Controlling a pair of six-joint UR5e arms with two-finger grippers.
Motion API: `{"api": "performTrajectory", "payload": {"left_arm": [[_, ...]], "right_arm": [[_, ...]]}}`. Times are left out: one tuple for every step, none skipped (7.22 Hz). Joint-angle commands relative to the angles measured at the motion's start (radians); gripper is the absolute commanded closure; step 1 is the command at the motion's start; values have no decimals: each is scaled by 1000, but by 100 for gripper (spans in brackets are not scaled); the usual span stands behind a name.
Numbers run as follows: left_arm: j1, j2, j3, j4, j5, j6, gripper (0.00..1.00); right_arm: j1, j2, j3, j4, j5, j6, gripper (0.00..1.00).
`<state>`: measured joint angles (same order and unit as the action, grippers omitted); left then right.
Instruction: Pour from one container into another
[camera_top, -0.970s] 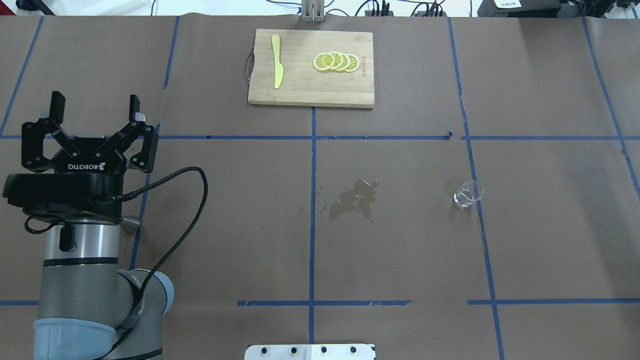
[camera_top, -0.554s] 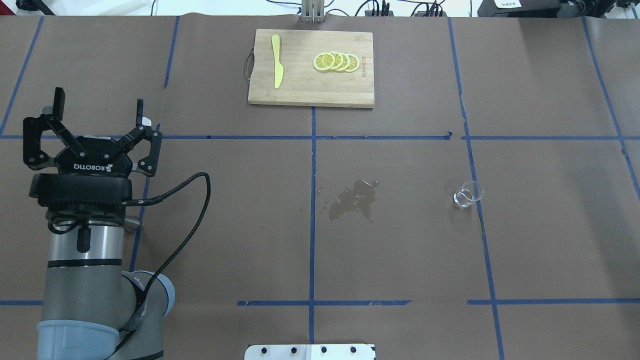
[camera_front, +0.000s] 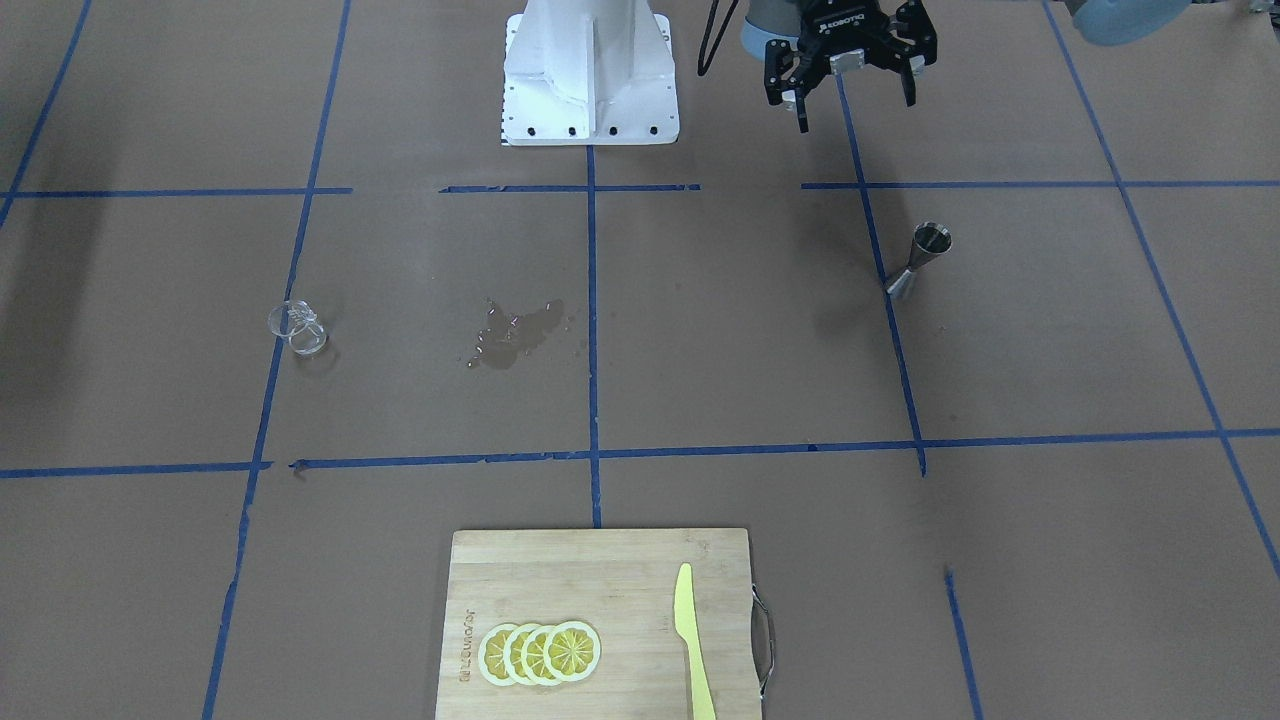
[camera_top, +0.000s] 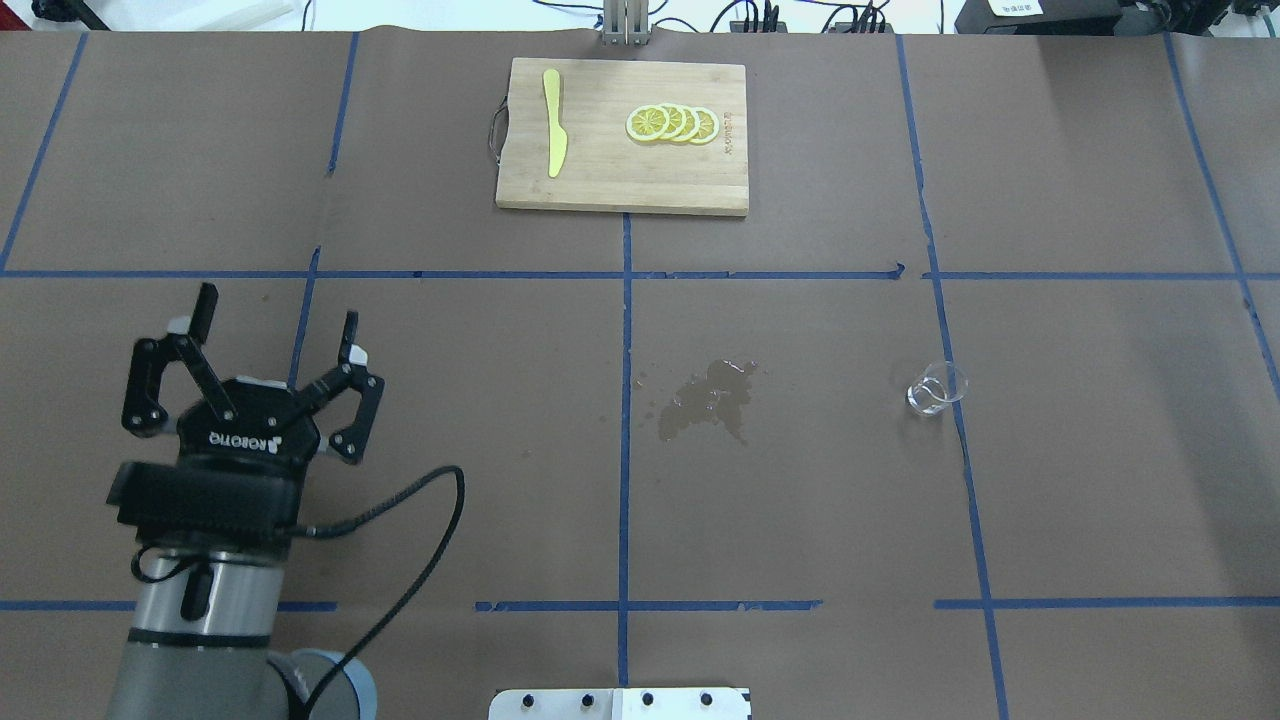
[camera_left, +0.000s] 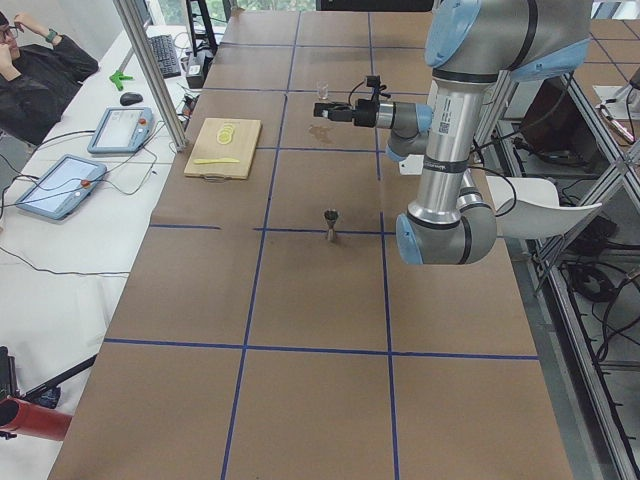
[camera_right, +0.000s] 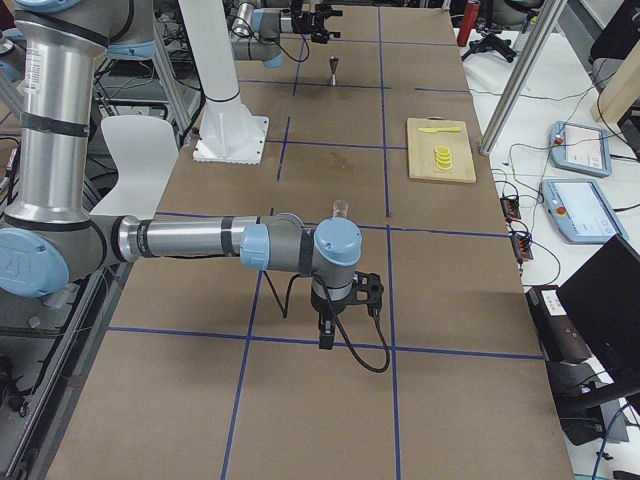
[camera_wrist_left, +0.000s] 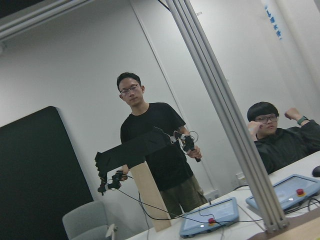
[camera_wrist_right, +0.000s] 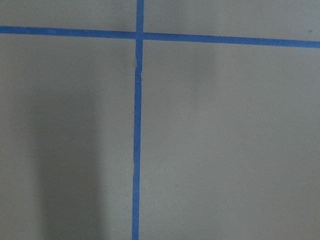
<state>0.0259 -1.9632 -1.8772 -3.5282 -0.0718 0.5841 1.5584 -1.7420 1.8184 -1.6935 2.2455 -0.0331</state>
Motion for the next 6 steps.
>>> {"api": "performTrajectory", "payload": {"left_arm": [[185, -29, -31, -271, 0, -9, 0], [221, -46, -66, -273, 0, -12, 0], [223, -49, -76, -273, 0, -15, 0], [212, -57, -95, -281, 6, -70, 0], [168, -54, -97, -281, 9, -104, 0], [129, -46, -96, -275, 56, -102, 0]], "right_arm": [[11, 2, 1, 0, 0, -1, 0], [11, 6, 1, 0, 2, -1, 0], [11, 7, 1, 0, 2, -1, 0], [11, 7, 1, 1, 2, -1, 0], [11, 7, 2, 2, 2, -1, 0], [11, 7, 2, 2, 2, -1, 0]]}}
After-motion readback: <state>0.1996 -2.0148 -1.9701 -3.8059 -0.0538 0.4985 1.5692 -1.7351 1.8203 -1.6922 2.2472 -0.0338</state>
